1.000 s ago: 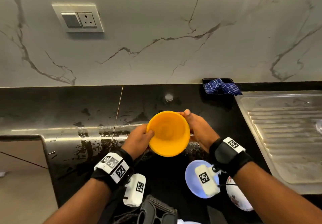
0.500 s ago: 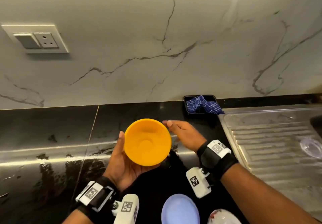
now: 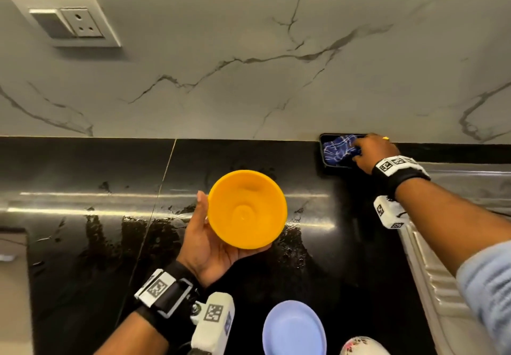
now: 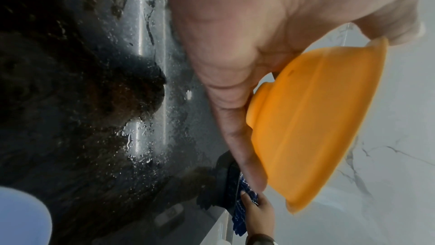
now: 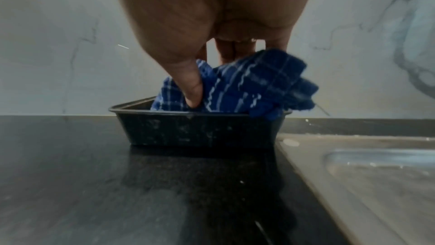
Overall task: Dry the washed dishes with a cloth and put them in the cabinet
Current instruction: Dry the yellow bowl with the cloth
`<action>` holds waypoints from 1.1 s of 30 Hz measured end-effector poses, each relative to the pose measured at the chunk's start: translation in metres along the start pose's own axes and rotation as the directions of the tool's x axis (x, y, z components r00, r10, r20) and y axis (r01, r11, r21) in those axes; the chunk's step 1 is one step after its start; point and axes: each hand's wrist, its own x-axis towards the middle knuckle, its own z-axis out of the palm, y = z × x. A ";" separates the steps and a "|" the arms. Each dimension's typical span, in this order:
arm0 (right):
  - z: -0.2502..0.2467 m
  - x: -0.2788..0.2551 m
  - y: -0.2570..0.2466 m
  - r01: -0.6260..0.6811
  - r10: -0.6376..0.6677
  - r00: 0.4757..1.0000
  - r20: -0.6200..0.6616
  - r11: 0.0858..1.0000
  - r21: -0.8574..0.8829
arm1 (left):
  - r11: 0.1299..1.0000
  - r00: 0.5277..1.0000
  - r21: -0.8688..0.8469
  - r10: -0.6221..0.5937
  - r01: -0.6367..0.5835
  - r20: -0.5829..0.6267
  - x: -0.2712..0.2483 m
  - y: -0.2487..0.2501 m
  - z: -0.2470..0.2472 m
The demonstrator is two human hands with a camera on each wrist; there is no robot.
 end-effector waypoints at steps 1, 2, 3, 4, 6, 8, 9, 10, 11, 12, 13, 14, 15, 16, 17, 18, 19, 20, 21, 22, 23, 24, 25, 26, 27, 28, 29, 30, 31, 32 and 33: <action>-0.001 0.001 0.000 -0.016 0.017 0.999 -0.031 1.000 0.025 | 1.000 1.000 0.001 0.000 0.000 0.012 -0.001 0.001 -0.002; -0.003 0.001 -0.001 -0.030 0.034 0.997 -0.064 0.997 0.065 | 1.000 1.000 -0.007 0.005 -0.005 0.022 -0.001 0.002 -0.004; -0.006 0.000 -0.001 -0.043 0.053 0.994 -0.092 0.992 0.117 | 1.000 1.000 -0.013 0.012 -0.012 0.029 -0.002 0.003 -0.006; -0.010 -0.002 -0.001 -0.055 0.076 0.991 -0.113 0.983 0.172 | 1.000 0.999 -0.010 0.017 -0.017 0.035 -0.003 0.004 -0.007; -0.023 -0.011 -0.001 -0.072 0.124 0.977 -0.174 0.958 0.276 | 0.999 0.999 0.008 0.031 -0.031 0.045 -0.006 0.008 -0.010; -0.038 -0.025 -0.001 -0.064 0.186 0.951 -0.249 0.902 0.428 | 0.994 0.997 0.072 0.076 -0.078 0.034 -0.011 0.014 -0.011; -0.045 -0.034 0.000 -0.048 0.232 0.930 -0.284 0.845 0.532 | 0.980 0.992 0.153 0.122 -0.126 0.037 -0.014 0.018 -0.010; -0.051 -0.044 -0.001 -0.030 0.289 0.907 -0.307 0.771 0.636 | 0.944 0.981 0.267 0.182 -0.193 0.066 -0.018 0.024 -0.007; -0.056 -0.056 -0.003 -0.001 0.350 0.883 -0.312 0.667 0.745 | 0.859 0.961 0.430 0.249 -0.277 0.123 -0.023 0.029 -0.004; -0.060 -0.068 -0.007 0.051 0.418 0.857 -0.301 0.514 0.856 | 0.682 0.926 0.629 0.319 -0.373 0.203 -0.028 0.035 -0.001; -0.063 -0.081 -0.013 0.121 0.481 0.839 -0.256 0.293 0.948 | 0.418 0.878 0.793 0.382 -0.444 0.290 -0.032 0.042 0.000; -0.064 -0.095 -0.022 0.178 0.515 0.840 -0.172 0.037 0.983 | 0.153 0.824 0.867 0.423 -0.475 0.377 -0.036 0.049 0.002; -0.063 -0.111 -0.033 0.202 0.495 0.865 -0.085 -0.188 0.961 | -0.020 0.779 0.869 0.434 -0.494 0.453 -0.039 0.056 0.005; -0.059 -0.125 -0.042 0.192 0.439 0.898 -0.018 -0.355 0.915 | -0.075 0.751 0.851 0.434 -0.520 0.498 -0.042 0.064 0.008; -0.054 -0.139 -0.053 0.155 0.366 0.930 0.025 -0.453 0.878 | -0.058 0.737 0.837 0.445 -0.543 0.509 -0.044 0.071 0.010; -0.048 -0.151 -0.063 0.118 0.289 0.957 0.040 -0.508 0.853 | -0.026 0.732 0.832 0.460 -0.554 0.502 -0.047 0.078 0.012; -0.043 -0.164 -0.073 0.094 0.232 0.972 0.042 -0.542 0.835 | -0.020 0.735 0.838 0.470 -0.546 0.489 -0.049 0.083 0.011; -0.040 -0.175 -0.084 0.080 0.203 0.978 0.043 -0.563 0.822 | -0.041 0.739 0.847 0.468 -0.530 0.485 -0.052 0.087 0.009; -0.039 -0.183 -0.094 0.082 0.201 0.979 0.038 -0.558 0.826 | -0.046 0.747 0.851 0.456 -0.523 0.483 -0.054 0.090 0.006; -0.039 -0.190 -0.104 0.090 0.203 0.979 0.026 -0.539 0.837 | -0.029 0.757 0.853 0.445 -0.521 0.478 -0.058 0.092 0.005; -0.042 -0.198 -0.114 0.096 0.194 0.981 0.005 -0.505 0.858 | -0.001 0.769 0.856 0.438 -0.517 0.466 -0.063 0.093 0.003; -0.045 -0.205 -0.123 0.108 0.181 0.983 -0.024 -0.470 0.876 | 0.019 0.778 0.861 0.437 -0.509 0.450 -0.067 0.093 0.001; -0.050 -0.211 -0.132 0.120 0.173 0.984 -0.048 -0.432 0.894 | 0.034 0.787 0.866 0.437 -0.499 0.436 -0.071 0.093 0.000; -0.055 -0.216 -0.139 0.136 0.179 0.981 -0.069 -0.390 0.911 | 0.054 0.797 0.869 0.430 -0.491 0.424 -0.074 0.092 0.000; -0.062 -0.222 -0.147 0.155 0.191 0.977 -0.092 -0.352 0.923 | 0.090 0.807 0.868 0.424 -0.489 0.411 -0.078 0.091 -0.001; -0.066 -0.228 -0.154 0.183 0.204 0.971 -0.124 -0.306 0.934 | 0.139 0.818 0.861 0.415 -0.489 0.397 -0.081 0.088 -0.001; -0.070 -0.234 -0.163 0.222 0.209 0.963 -0.172 -0.248 0.943 | 0.200 0.832 0.850 0.403 -0.487 0.382 -0.084 0.086 -0.001; -0.073 -0.239 -0.171 0.274 0.210 0.948 -0.238 -0.166 0.947 | 0.276 0.847 0.831 0.388 -0.483 0.363 -0.087 0.084 0.000; -0.074 -0.244 -0.179 0.336 0.199 0.928 -0.315 -0.080 0.938 | 0.370 0.865 0.800 0.370 -0.472 0.339 -0.089 0.080 0.002; -0.075 -0.249 -0.189 0.413 0.170 0.897 -0.407 -0.001 0.911 | 0.470 0.880 0.753 0.354 -0.459 0.316 -0.093 0.077 0.004; -0.074 -0.254 -0.200 0.496 0.127 0.856 -0.501 0.075 0.865 | 0.565 0.893 0.694 0.336 -0.446 0.300 -0.096 0.073 0.004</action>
